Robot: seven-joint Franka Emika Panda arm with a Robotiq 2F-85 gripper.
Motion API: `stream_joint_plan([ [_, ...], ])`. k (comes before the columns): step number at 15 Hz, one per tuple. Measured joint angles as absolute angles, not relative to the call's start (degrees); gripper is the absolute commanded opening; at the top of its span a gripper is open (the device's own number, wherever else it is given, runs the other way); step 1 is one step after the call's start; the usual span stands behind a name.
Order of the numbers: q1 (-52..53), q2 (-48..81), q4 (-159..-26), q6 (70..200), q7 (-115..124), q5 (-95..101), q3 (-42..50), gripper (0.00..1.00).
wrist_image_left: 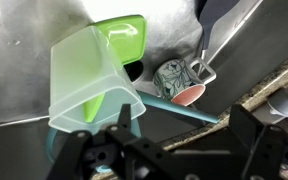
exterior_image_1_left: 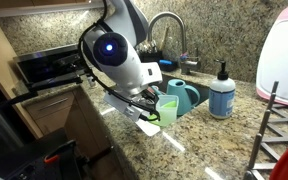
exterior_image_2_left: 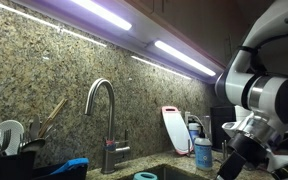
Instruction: Take the green lid from the sink and put it on the dish rack
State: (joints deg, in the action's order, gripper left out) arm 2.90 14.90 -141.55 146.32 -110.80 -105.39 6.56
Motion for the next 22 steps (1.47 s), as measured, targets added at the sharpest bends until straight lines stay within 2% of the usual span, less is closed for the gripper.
stream_joint_plan([
  [15,0.1,10.1,-138.4,148.4,-104.9,-102.0,6.7,1.00],
  [22,1.1,13.0,-134.1,156.6,-94.5,-97.8,6.5,1.00],
])
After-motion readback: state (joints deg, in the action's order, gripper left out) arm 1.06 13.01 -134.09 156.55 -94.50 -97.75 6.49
